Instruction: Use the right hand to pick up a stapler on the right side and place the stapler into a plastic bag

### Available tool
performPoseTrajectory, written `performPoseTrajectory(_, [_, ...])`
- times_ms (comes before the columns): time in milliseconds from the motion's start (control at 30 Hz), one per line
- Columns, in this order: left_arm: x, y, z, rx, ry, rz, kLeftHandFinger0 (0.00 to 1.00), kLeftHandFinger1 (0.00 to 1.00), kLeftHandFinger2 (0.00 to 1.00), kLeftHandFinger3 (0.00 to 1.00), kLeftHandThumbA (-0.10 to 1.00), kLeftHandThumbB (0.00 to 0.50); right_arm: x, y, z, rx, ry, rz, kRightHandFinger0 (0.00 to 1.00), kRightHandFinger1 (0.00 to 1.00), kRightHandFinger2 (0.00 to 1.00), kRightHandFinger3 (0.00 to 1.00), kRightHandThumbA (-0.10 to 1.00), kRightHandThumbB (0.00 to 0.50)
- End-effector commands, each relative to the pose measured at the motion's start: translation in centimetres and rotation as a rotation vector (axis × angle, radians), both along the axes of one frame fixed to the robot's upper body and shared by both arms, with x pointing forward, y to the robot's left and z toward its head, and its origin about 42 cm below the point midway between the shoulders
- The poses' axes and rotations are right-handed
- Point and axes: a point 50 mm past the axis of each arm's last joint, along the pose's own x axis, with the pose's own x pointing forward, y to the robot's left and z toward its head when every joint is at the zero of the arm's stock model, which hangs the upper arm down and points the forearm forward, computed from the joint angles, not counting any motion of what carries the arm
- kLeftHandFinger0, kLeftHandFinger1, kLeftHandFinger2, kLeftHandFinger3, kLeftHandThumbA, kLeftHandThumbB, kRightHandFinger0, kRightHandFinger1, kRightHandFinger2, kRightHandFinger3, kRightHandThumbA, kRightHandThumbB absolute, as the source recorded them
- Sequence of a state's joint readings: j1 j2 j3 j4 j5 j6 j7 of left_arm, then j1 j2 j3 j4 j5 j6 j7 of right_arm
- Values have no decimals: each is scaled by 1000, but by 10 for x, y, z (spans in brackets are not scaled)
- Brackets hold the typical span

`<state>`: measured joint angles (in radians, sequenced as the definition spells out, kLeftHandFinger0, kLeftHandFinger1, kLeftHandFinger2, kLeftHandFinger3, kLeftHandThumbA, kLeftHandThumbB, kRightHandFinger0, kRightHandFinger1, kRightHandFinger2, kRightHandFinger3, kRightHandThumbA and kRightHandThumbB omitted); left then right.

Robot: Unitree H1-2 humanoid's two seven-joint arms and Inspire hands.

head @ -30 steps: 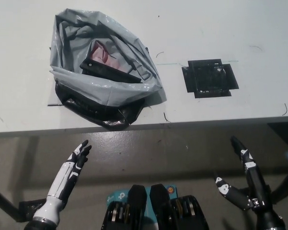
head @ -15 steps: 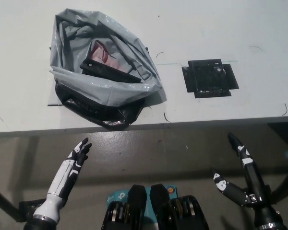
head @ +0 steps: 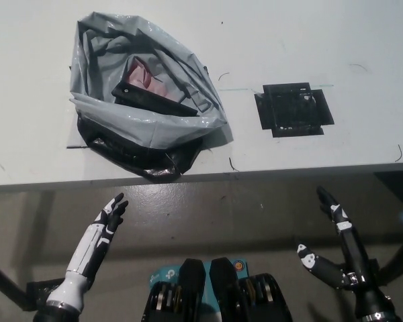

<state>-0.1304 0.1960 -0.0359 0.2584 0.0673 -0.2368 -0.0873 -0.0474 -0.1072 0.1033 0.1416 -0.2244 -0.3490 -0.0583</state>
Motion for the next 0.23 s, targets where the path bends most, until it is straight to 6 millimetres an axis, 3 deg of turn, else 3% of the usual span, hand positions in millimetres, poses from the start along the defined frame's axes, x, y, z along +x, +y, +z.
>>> performPoseTrajectory(0, [6,3,14,4,-44,-5,1000,1000,1000,1000,1000,500,1,1,10,-12,-73,27,955,1000,1000,1000,615,252])
performPoseTrajectory(200, [6,3,15,3,-44,-6,1000,1000,1000,1000,1000,500,2,1,9,0,-73,27,958,1000,1000,1000,612,265])
